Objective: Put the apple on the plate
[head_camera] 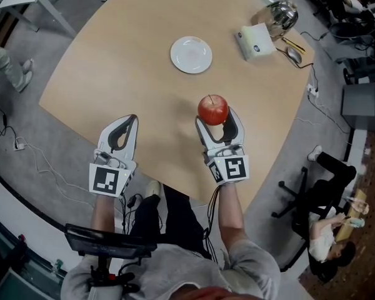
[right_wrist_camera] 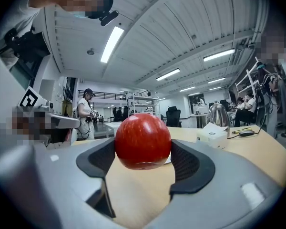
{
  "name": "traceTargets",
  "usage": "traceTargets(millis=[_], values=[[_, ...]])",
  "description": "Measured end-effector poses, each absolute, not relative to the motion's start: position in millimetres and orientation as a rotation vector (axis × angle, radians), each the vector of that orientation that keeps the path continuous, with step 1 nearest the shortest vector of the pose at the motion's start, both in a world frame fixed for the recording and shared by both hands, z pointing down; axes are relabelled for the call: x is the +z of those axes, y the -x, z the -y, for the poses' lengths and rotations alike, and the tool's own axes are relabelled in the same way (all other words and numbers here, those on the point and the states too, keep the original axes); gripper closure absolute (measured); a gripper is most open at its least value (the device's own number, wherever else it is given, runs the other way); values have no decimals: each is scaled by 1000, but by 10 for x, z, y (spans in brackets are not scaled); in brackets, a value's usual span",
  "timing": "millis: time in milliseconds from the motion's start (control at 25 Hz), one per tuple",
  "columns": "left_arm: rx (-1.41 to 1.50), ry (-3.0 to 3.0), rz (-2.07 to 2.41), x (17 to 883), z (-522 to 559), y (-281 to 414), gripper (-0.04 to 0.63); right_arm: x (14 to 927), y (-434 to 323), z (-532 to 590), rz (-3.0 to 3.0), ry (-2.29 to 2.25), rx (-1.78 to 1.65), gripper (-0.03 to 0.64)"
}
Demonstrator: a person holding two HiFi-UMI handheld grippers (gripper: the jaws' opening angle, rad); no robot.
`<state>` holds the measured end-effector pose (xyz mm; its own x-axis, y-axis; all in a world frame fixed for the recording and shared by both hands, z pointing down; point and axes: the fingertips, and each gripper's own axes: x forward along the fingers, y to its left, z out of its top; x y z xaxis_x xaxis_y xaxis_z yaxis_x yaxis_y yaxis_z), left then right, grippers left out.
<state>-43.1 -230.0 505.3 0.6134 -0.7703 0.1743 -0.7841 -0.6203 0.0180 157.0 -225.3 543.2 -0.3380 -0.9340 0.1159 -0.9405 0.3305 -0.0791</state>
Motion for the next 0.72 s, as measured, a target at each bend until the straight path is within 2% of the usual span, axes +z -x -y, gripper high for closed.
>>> traceTargets(millis=[720], values=[[249,-2719,1304,5406,2942,78,575,5829,-1716,3201,2533,-1681,217,249]])
